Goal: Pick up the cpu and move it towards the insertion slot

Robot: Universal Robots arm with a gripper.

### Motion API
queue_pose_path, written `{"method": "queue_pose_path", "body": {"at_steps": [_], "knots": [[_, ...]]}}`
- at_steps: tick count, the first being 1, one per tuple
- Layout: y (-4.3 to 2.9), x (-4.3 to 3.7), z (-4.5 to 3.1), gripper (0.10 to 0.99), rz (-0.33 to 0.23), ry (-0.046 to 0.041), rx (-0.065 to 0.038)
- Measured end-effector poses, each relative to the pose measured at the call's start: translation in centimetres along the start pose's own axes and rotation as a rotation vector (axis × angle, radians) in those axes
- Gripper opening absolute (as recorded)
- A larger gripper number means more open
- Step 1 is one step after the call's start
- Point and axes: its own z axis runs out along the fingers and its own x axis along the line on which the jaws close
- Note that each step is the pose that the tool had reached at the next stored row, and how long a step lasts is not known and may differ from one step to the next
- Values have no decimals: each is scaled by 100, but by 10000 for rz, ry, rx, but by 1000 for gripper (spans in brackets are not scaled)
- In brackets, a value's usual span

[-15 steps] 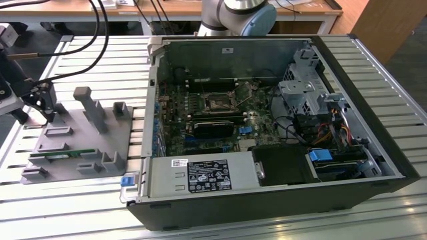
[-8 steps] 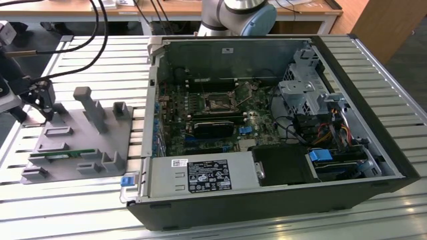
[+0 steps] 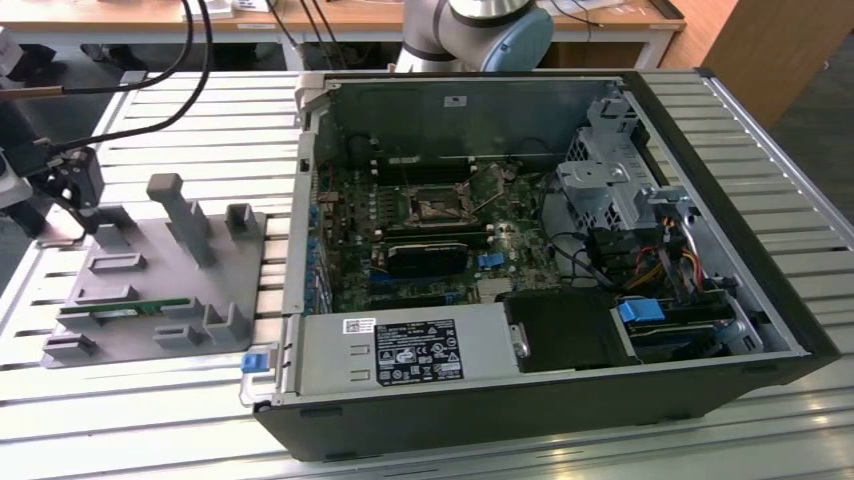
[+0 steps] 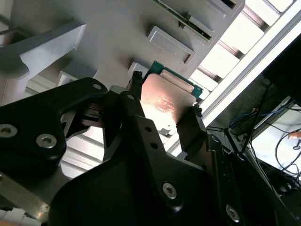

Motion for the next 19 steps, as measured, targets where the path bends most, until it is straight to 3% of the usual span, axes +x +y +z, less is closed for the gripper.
{"method": "queue_pose_path", "body": {"at_steps": [19], "knots": [[6,2,-117,545,0,1,13]]}}
